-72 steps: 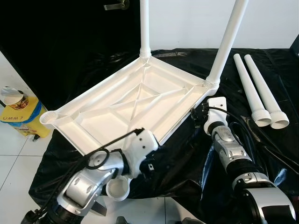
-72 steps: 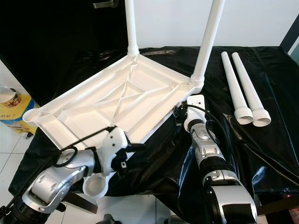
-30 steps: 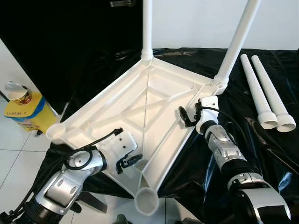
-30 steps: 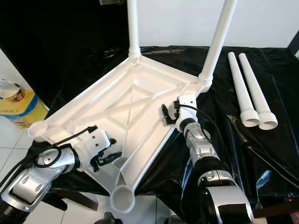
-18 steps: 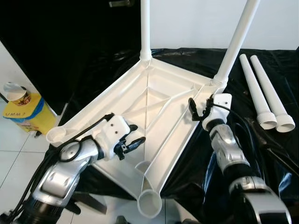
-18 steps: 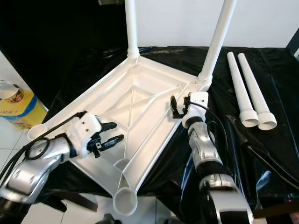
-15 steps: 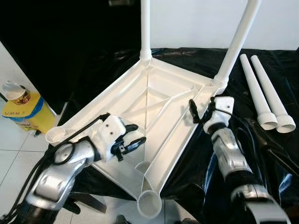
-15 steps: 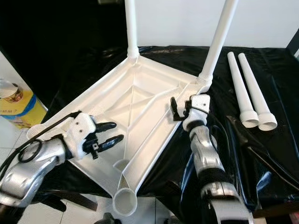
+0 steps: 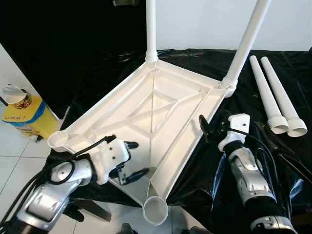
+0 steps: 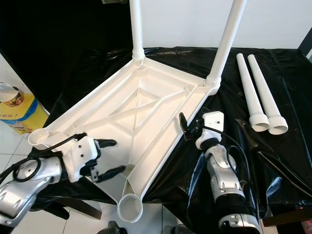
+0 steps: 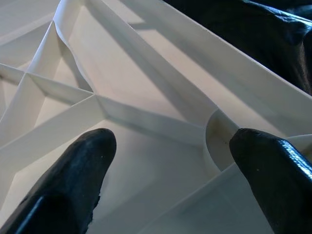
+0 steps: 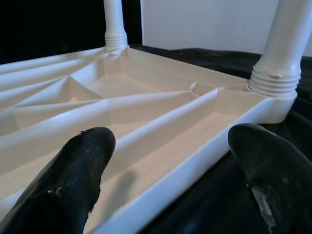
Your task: Building children table
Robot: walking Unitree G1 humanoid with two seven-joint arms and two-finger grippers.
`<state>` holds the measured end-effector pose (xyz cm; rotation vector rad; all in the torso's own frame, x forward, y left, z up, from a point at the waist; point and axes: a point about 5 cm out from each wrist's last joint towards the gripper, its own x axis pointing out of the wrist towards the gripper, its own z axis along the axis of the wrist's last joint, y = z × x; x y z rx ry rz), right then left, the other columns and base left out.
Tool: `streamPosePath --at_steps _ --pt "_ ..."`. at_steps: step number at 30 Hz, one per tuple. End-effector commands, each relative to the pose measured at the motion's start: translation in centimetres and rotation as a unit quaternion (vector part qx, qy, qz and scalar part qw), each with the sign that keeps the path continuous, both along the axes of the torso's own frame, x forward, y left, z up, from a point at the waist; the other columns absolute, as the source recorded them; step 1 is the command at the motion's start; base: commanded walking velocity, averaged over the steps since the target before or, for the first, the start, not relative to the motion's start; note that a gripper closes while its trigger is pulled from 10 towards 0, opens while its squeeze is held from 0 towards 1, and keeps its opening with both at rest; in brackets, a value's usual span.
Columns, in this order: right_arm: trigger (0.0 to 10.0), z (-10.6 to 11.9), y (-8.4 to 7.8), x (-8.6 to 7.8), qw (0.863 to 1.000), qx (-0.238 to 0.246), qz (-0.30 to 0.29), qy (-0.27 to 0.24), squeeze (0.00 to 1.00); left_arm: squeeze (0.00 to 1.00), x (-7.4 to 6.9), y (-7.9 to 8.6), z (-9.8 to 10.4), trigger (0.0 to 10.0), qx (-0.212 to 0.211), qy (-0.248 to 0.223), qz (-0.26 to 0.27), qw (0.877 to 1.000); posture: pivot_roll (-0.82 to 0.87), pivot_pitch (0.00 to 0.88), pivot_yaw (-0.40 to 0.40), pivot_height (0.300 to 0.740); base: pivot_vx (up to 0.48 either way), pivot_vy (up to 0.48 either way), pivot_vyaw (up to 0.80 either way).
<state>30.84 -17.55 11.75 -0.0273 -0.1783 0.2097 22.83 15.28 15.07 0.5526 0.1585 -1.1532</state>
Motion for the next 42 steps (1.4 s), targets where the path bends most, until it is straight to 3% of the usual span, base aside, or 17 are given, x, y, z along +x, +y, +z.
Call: streamPosePath --at_steps 1,11,17,20,24,26,29,36,40,42 --pt "10.0 0.0 -0.1 -0.2 1.000 0.004 0.002 0.005 0.00 0.00 -0.9 0.0 -0.3 10.0 0.025 0.035 -0.072 0.996 0.01 0.070 0.004 0.740 0.000 0.000 0.00" --pt "10.0 0.1 -0.3 -0.5 1.000 -0.004 0.008 0.010 0.00 0.00 -1.2 0.8 -0.6 10.0 0.062 0.018 -0.093 0.994 0.02 0.067 -0.004 0.740 0.000 0.000 0.00" --pt "10.0 0.1 -0.3 -0.5 1.000 -0.008 0.012 0.013 0.00 0.00 -1.5 0.9 -0.2 10.0 0.053 0.022 -0.106 0.993 0.02 0.067 -0.008 0.740 0.000 0.000 0.00" --pt "10.0 0.1 -0.5 -0.6 1.000 -0.012 0.012 0.015 0.00 0.00 -2.6 0.4 0.4 10.0 0.005 0.057 -0.126 0.990 0.02 0.063 -0.008 0.740 0.000 0.000 0.00" --pt "10.0 0.1 -0.6 -0.6 1.000 -0.013 0.011 0.017 0.00 0.00 -2.8 0.4 0.1 10.0 0.017 0.058 -0.132 0.989 0.02 0.062 -0.009 0.740 0.000 0.000 0.00" --pt "10.0 0.2 -0.3 -0.4 1.000 -0.014 0.015 0.017 0.00 0.00 -2.3 0.6 -1.4 10.0 0.068 0.054 -0.125 0.988 0.02 0.053 -0.009 0.740 0.000 0.000 0.00" --pt "10.0 0.2 -0.2 -0.4 1.000 -0.014 0.018 0.016 0.00 0.00 -1.8 0.7 -2.3 10.0 0.097 0.055 -0.121 0.986 0.02 0.048 -0.011 0.740 0.000 0.000 0.00" --pt "10.0 0.4 -0.1 -0.2 1.000 -0.017 0.018 0.014 0.00 0.00 -0.9 0.8 -3.0 10.0 0.114 0.069 -0.101 0.986 0.01 0.039 -0.005 0.740 0.000 0.000 0.00" --pt "10.0 0.4 -0.2 -0.2 1.000 -0.019 0.016 0.014 0.00 0.00 0.9 1.0 -3.0 10.0 0.110 0.073 -0.039 0.990 0.00 0.032 0.004 0.740 0.000 0.000 0.00" --pt "10.0 0.4 -0.1 -0.3 1.000 -0.019 0.013 0.014 0.00 0.00 2.4 1.1 -2.8 10.0 0.095 0.081 0.020 0.992 0.00 0.028 0.012 0.740 0.000 0.000 0.00"
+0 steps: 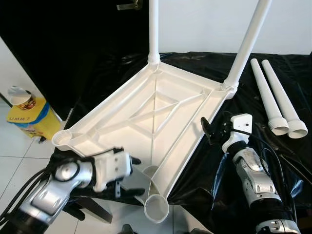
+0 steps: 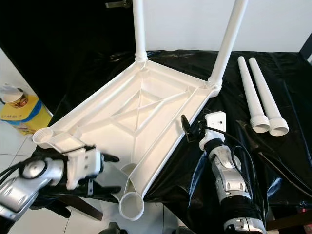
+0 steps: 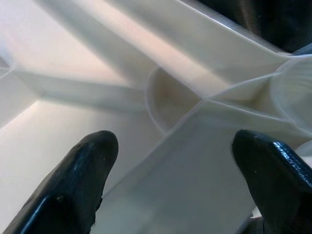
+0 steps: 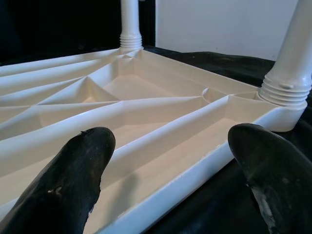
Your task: Building children table
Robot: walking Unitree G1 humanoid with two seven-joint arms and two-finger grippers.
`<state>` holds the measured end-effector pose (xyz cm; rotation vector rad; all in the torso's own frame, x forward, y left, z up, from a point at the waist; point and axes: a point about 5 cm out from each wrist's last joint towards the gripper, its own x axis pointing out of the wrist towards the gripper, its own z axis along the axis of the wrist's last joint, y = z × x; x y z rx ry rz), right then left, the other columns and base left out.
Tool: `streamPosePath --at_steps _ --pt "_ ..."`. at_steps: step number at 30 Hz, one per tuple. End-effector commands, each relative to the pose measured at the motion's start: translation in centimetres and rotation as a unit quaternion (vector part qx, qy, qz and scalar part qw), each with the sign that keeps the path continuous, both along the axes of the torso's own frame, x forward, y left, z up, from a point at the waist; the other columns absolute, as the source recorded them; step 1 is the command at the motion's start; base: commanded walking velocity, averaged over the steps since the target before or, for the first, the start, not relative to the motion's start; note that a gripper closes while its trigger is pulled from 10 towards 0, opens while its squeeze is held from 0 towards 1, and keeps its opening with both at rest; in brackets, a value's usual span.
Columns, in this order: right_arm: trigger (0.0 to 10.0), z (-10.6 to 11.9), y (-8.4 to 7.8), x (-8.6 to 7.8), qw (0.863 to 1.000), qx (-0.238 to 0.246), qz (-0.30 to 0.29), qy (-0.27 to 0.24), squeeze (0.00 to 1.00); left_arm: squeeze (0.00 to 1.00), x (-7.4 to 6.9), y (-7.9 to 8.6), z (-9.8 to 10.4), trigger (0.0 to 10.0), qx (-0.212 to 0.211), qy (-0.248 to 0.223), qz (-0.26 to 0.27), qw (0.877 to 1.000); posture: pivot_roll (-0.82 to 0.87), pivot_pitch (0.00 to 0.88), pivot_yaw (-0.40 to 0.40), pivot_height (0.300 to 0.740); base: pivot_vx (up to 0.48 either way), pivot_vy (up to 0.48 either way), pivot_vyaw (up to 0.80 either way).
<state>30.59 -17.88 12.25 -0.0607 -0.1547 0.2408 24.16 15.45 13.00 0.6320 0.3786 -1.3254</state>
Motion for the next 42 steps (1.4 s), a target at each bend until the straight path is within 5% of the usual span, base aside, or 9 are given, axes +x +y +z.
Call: streamPosePath --at_steps 1,10,11,13,26,27,31,32,42 --pt "10.0 -0.2 0.2 -0.1 1.000 0.000 -0.001 0.004 0.00 0.00 1.3 1.0 -0.6 10.0 0.010 -0.010 0.098 0.995 0.00 0.027 0.013 0.740 0.000 0.000 0.00" --pt "10.0 -0.4 0.2 -0.3 1.000 -0.001 -0.005 0.007 0.00 0.00 2.1 1.0 -0.6 10.0 0.009 0.007 0.121 0.993 0.00 0.027 0.025 0.740 0.000 0.000 0.00" --pt "10.0 -0.4 0.2 -0.3 1.000 -0.001 -0.005 0.007 0.00 0.00 2.2 1.1 -0.6 0.1 0.008 0.007 0.124 0.992 0.00 0.030 0.027 0.740 0.000 0.000 0.00" --pt "10.0 -0.5 0.2 -0.4 1.000 0.000 -0.006 0.008 0.00 0.00 2.2 1.2 -0.6 0.0 0.007 0.008 0.127 0.992 0.00 0.032 0.027 0.740 0.000 0.000 0.00" --pt "10.0 -0.6 0.2 -0.5 1.000 0.000 -0.018 0.006 0.00 0.00 3.7 1.2 0.0 0.0 -0.005 -0.024 0.206 0.978 0.03 0.055 0.018 0.740 0.000 0.000 0.00" --pt "10.0 -0.6 0.2 -0.3 1.000 0.006 -0.027 0.005 0.00 0.00 4.1 0.7 0.4 3.7 -0.023 -0.041 0.217 0.975 0.04 0.062 0.013 0.740 0.000 0.000 0.00" --pt "10.0 -0.5 0.3 -0.2 0.999 0.011 -0.032 0.004 0.00 0.00 4.2 0.3 0.7 3.7 -0.036 -0.052 0.221 0.973 0.04 0.063 0.011 0.740 0.000 0.000 0.00" --pt "10.0 -0.4 0.4 -0.2 0.999 0.015 -0.038 0.001 0.00 0.00 4.3 -0.2 1.2 10.0 -0.057 -0.064 0.219 0.972 0.05 0.069 0.006 0.740 0.000 0.000 0.00" --pt "10.0 0.1 1.5 0.2 0.999 0.031 -0.043 -0.006 0.00 0.00 3.6 -0.3 2.3 10.0 -0.119 -0.078 0.253 0.957 0.08 0.086 -0.014 0.740 0.000 0.000 0.00"
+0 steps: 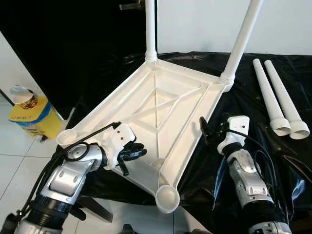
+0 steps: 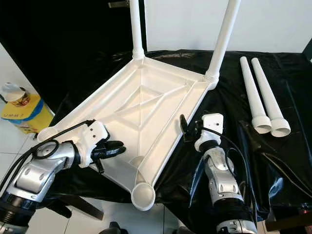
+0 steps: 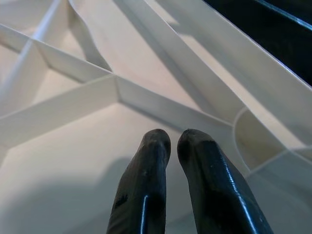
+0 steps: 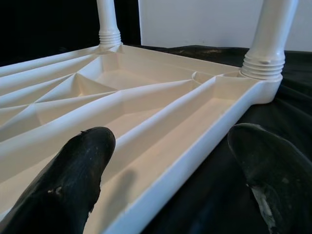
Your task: Building children table
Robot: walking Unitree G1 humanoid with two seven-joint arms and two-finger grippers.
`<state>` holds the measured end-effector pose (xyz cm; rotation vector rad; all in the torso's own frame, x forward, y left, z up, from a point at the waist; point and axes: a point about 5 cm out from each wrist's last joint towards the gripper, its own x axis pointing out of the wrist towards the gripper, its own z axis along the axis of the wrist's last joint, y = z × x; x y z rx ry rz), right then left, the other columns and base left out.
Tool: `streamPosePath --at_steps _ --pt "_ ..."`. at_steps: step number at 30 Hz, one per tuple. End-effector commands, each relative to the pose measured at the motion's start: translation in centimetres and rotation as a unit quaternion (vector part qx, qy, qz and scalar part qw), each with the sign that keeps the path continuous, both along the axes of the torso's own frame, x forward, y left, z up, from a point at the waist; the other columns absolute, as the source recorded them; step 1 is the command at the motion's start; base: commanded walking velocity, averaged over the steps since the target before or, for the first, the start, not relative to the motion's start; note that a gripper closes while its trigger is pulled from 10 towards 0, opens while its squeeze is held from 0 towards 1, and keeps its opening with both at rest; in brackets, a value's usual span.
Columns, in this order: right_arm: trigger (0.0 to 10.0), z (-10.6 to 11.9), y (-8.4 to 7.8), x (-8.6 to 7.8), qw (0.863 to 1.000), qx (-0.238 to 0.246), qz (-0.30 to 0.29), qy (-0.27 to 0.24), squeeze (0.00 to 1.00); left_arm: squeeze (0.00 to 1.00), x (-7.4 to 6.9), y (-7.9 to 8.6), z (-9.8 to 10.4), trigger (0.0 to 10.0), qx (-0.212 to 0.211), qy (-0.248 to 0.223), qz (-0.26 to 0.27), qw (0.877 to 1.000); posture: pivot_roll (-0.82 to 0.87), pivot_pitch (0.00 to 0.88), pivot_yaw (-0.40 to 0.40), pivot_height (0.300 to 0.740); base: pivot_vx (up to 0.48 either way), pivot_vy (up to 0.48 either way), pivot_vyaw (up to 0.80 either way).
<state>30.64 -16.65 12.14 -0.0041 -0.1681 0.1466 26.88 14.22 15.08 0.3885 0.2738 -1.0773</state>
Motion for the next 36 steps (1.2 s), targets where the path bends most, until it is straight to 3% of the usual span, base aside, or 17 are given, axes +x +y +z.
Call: streamPosePath --at_steps 1,4,8,15,23,27,34,36 --pt "10.0 0.3 0.5 0.2 1.000 0.000 0.002 -0.003 0.00 0.00 0.6 1.1 0.7 10.0 -0.016 -0.060 0.136 0.989 0.10 0.090 -0.024 0.740 0.000 0.000 0.00" --pt "10.0 0.6 0.6 0.6 1.000 0.001 0.001 -0.004 0.00 0.00 0.1 1.5 2.3 10.0 -0.085 -0.071 0.177 0.978 0.13 0.097 -0.051 0.740 0.000 0.000 0.00" --pt "10.0 0.6 0.6 0.7 1.000 0.001 -0.001 -0.003 0.00 0.00 0.1 1.5 2.5 10.0 -0.093 -0.074 0.184 0.976 0.13 0.097 -0.051 0.740 0.000 0.000 0.00" --pt "10.0 1.1 0.8 1.2 1.000 -0.008 -0.008 -0.009 0.00 0.00 -0.1 1.5 3.0 10.0 -0.126 -0.094 0.226 0.961 0.14 0.094 -0.081 0.740 0.000 0.000 0.00" --pt "10.0 1.3 0.7 1.5 1.000 -0.011 -0.007 -0.009 0.00 0.00 -1.1 0.8 3.8 10.0 -0.171 -0.074 0.180 0.966 0.14 0.089 -0.080 0.740 0.000 0.000 0.00" --pt "10.0 1.4 0.4 1.6 1.000 -0.011 -0.008 -0.009 0.00 0.00 -1.0 0.7 4.4 10.0 -0.161 -0.076 0.162 0.971 0.13 0.100 -0.090 0.740 0.000 0.000 0.00" --pt "10.0 2.3 -0.9 1.9 1.000 -0.016 -0.017 -0.015 0.00 0.00 -0.4 0.9 4.8 10.0 -0.080 -0.101 0.175 0.976 0.11 0.134 -0.107 0.740 0.000 0.000 0.00" --pt "10.0 2.4 -1.0 2.0 1.000 -0.017 -0.018 -0.015 0.00 0.00 -0.4 0.9 5.0 10.0 -0.076 -0.101 0.172 0.977 0.10 0.136 -0.108 0.740 0.000 0.000 0.00"
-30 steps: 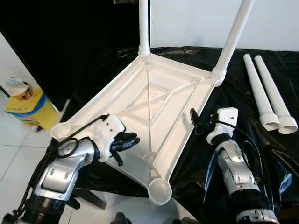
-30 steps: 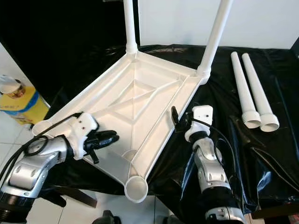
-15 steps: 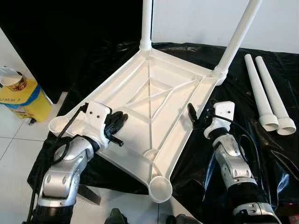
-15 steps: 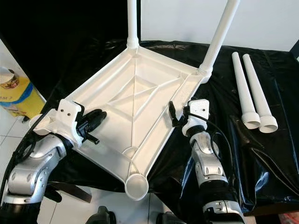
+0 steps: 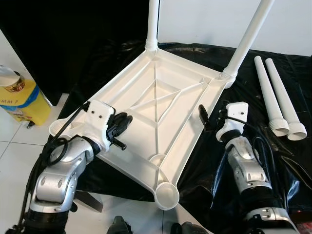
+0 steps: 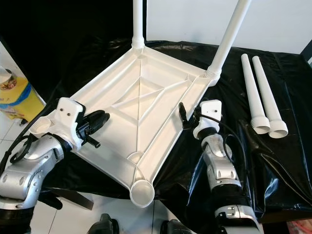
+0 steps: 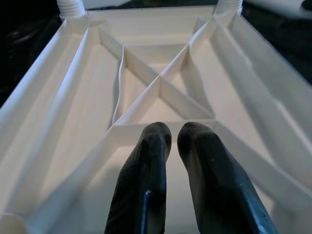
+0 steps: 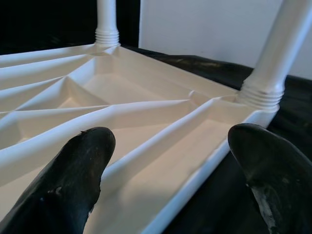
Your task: Building children table
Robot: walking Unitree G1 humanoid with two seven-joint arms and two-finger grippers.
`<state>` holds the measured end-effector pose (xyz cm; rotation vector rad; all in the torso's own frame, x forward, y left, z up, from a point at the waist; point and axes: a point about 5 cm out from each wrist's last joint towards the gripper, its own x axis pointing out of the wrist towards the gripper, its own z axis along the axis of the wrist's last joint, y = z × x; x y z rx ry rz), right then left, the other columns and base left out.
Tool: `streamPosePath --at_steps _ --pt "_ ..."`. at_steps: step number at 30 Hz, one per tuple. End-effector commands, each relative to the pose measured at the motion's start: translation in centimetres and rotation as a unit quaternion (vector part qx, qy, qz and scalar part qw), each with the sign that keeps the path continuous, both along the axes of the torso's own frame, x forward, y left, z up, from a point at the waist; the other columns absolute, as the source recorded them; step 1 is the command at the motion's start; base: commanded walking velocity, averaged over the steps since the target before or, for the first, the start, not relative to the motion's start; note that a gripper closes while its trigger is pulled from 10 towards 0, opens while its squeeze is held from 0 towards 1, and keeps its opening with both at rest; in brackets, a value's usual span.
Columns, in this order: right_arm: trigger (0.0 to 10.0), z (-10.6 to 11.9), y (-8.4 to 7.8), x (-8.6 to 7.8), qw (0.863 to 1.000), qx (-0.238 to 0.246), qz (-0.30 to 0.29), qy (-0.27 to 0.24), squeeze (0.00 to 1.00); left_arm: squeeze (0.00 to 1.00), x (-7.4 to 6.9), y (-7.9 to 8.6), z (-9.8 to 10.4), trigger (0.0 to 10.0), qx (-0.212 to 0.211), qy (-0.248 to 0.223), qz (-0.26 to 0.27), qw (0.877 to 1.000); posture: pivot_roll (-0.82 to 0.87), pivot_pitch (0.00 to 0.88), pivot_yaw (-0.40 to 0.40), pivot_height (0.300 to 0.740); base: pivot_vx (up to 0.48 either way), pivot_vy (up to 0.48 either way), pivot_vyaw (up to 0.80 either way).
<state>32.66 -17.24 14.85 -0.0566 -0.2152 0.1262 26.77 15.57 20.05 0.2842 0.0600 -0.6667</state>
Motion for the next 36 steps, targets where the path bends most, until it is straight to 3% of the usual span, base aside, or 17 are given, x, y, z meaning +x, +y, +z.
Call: streamPosePath --at_steps 1,7,36 --pt "10.0 -0.2 -0.5 -0.1 1.000 0.006 -0.007 0.009 0.00 0.00 -0.3 -0.4 0.4 10.0 0.016 0.002 -0.026 1.000 0.10 0.142 -0.112 0.740 0.000 0.000 0.00" --pt "10.0 0.0 -0.4 -0.1 1.000 0.003 -0.007 0.008 0.00 0.00 -0.2 -0.4 1.9 10.0 0.011 -0.012 -0.039 0.999 0.09 0.152 -0.114 0.740 0.000 0.000 0.00" --pt "10.0 0.4 -1.0 -0.5 1.000 0.002 -0.012 0.011 0.00 0.00 0.9 -0.9 1.7 10.0 -0.002 -0.011 0.010 1.000 0.06 0.199 -0.102 0.740 0.000 0.000 0.00"
